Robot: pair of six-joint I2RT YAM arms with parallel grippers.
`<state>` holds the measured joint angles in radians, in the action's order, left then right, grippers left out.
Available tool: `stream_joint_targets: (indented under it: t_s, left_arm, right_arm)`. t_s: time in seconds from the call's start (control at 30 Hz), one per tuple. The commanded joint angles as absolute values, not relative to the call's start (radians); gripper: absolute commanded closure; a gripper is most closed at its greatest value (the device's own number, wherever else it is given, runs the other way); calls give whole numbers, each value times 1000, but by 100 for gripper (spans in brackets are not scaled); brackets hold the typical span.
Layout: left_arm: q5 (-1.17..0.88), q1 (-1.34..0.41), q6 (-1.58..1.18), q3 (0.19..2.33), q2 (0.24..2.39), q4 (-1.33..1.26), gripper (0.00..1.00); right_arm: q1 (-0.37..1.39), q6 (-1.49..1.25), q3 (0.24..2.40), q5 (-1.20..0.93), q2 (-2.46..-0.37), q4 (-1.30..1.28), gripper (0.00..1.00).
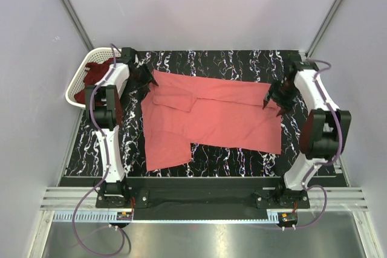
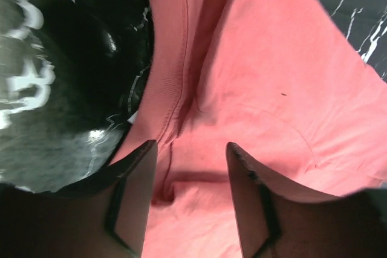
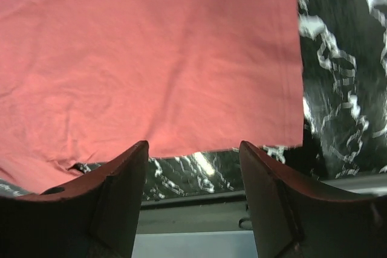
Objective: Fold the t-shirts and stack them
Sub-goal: Fold the tshirt
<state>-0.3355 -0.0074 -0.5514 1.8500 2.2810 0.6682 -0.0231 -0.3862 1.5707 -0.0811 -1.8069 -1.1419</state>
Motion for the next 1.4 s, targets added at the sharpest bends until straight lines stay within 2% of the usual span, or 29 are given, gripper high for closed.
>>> stream_joint_targets:
  t_s: [0.0, 0.07, 0.1, 0.23, 0.43, 0.63, 0.9, 1.07, 1.2, 1.37]
  left_arm:
    - [-310, -8, -482, 1936, 2209, 758, 43]
    - [-308, -17, -474, 1851, 2151, 761, 42]
    - [-314, -20, -479, 1789, 2055, 741, 40]
    - [-310, -64, -482, 1519, 1797, 675, 40]
    - [-273, -127, -521, 1027, 1363, 617, 47]
    - [-224, -173, -617, 697, 1048, 615, 50]
    - [-186, -207, -722, 621, 856, 650, 49]
    - [-150, -207, -752, 640, 836, 690, 47]
    - [-137, -207, -767, 667, 834, 728, 46]
    - [-115, -207, -772, 681, 848, 745, 46]
  right_arm:
    - [-67, -464, 1448, -152, -1701, -1149, 32]
    - [-89, -500, 1332, -176, -1634, -1126, 32]
    - [-98, -546, 1287, -175, -1609, -1117, 34]
    - [-219, -653, 1039, -169, -1475, -1051, 43]
    - [-302, -747, 893, -65, -1342, -930, 49]
    - [-341, -773, 798, -20, -1295, -873, 52]
    - [-365, -761, 715, 3, -1295, -763, 57]
    - [-365, -741, 698, 3, -1350, -696, 57]
    - [-365, -758, 674, -35, -1329, -701, 63]
    - [-365, -750, 676, -11, -1310, -729, 60]
